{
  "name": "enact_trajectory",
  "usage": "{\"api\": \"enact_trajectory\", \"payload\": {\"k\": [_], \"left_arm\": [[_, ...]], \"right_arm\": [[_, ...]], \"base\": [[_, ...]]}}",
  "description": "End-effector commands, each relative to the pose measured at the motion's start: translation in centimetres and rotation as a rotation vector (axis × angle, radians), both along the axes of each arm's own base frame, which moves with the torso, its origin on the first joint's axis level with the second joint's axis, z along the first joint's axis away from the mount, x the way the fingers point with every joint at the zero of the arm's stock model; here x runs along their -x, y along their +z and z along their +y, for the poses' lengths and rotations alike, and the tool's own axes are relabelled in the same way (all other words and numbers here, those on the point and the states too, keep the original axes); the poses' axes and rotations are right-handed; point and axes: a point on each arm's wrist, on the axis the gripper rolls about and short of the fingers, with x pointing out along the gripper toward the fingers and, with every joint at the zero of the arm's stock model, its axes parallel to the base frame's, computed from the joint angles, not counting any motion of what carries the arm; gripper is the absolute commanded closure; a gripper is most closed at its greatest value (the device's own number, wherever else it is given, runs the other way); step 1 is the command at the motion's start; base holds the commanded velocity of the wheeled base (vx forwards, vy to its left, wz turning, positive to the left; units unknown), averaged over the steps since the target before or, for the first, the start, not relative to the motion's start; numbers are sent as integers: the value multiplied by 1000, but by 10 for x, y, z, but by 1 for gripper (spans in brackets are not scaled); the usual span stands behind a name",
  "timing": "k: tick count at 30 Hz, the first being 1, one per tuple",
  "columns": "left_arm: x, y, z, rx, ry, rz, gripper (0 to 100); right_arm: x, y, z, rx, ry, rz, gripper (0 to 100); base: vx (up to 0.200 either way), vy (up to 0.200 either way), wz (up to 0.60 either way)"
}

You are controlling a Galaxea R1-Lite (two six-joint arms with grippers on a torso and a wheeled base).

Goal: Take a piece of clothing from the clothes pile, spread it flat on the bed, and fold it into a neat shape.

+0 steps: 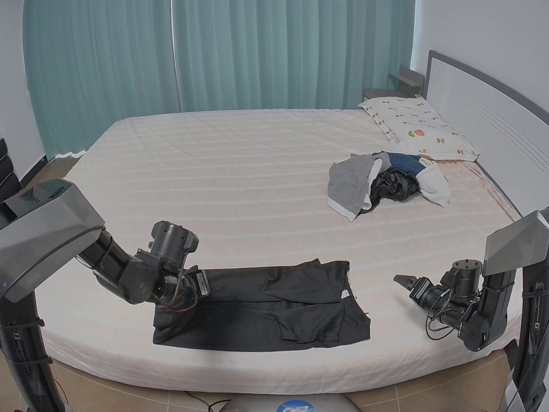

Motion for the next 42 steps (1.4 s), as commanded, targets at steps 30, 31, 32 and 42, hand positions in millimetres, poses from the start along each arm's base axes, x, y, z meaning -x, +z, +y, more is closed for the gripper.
{"api": "enact_trajectory", "payload": {"k": [30, 31, 32, 42], "left_arm": [[-30, 10, -128, 120, -7, 27, 0], [-31, 12, -128, 129, -3, 27, 0], [-31, 12, -128, 129, -3, 27, 0], [-24, 44, -115, 255, 31, 28, 0]], "right_arm": [[1, -3, 3, 4, 11, 11, 0], [1, -3, 3, 4, 11, 13, 0], [1, -3, 3, 4, 11, 13, 0], [2, -4, 3, 5, 13, 17, 0]], "base": [[0, -113, 0], [0, 0, 0], [0, 0, 0], [0, 0, 0]]}}
